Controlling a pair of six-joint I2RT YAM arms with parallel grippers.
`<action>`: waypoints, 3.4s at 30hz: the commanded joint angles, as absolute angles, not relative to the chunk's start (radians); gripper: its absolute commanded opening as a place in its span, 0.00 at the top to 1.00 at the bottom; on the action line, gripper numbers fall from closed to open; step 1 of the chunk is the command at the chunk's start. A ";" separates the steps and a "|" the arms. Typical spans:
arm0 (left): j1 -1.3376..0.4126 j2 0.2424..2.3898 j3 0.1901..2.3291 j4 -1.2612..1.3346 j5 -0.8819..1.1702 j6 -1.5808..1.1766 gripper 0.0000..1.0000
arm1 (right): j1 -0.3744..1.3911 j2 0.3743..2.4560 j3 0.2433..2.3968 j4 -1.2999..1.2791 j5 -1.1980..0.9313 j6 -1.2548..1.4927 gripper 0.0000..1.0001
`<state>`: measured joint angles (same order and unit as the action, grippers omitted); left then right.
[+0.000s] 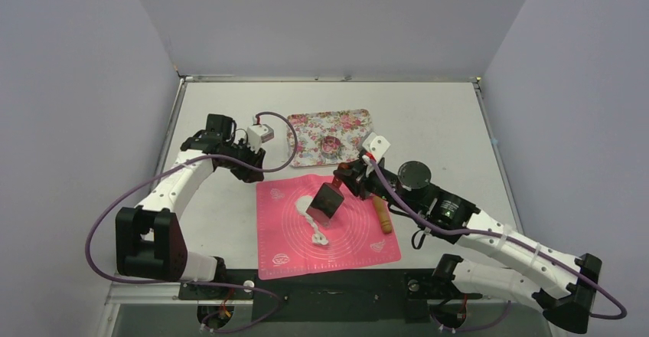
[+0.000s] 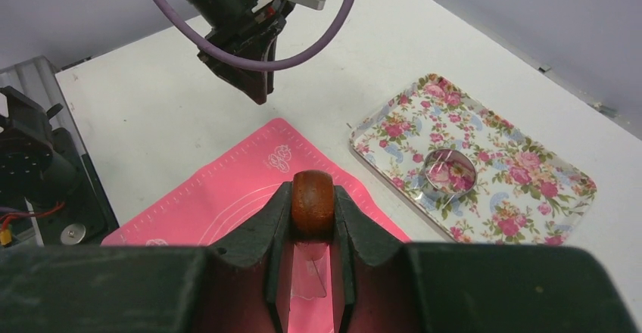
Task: Roll out the dumpling wrappers from the dough
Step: Remove the dumpling wrapper from the work surface.
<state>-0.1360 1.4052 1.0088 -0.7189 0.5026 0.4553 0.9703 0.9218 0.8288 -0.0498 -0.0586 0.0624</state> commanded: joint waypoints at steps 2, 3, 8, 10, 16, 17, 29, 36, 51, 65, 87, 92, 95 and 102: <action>-0.133 1.398 1.038 -0.753 0.545 0.478 0.76 | 0.971 0.891 0.897 -0.019 -0.079 0.047 1.00; -0.133 1.399 1.040 -0.755 0.545 0.478 0.76 | 0.972 0.904 0.899 -0.012 -0.097 0.057 1.00; -0.133 1.394 1.042 -0.757 0.541 0.473 0.76 | 0.983 0.965 0.936 0.041 -0.157 0.125 1.00; -0.133 1.394 1.042 -0.756 0.539 0.472 0.76 | 0.986 1.012 0.986 -0.005 -0.179 0.163 1.00; -0.132 1.400 1.049 -0.752 0.537 0.464 0.76 | 1.045 1.107 1.054 -0.130 -0.085 0.224 1.00; -0.132 1.400 1.049 -0.750 0.536 0.464 0.76 | 1.052 1.110 1.068 -0.145 -0.066 0.222 1.00; -0.131 1.413 1.042 -0.730 0.536 0.449 0.76 | 1.073 1.172 1.089 -0.206 0.213 0.183 1.00; -0.131 1.396 1.030 -0.725 0.542 0.442 0.76 | 1.076 1.159 1.097 -0.276 0.393 0.127 1.00; -0.123 1.379 1.034 -0.720 0.536 0.446 0.76 | 1.069 1.120 1.059 -0.341 0.518 0.076 1.00; -0.122 1.397 1.024 -0.720 0.540 0.453 0.76 | 1.006 1.035 1.066 -0.413 0.524 0.066 1.00; -0.121 1.379 1.019 -0.719 0.541 0.450 0.76 | 1.123 1.157 1.210 -0.273 0.200 0.161 1.00; -0.121 1.376 1.019 -0.719 0.538 0.450 0.76 | 1.120 1.212 1.212 -0.268 0.205 0.160 1.00; -0.121 1.376 1.017 -0.719 0.538 0.449 0.76 | 1.120 1.238 1.210 -0.271 0.224 0.154 1.00; -0.148 1.415 0.956 -0.688 0.536 0.436 0.76 | 1.111 1.230 1.202 -0.319 0.324 0.133 1.00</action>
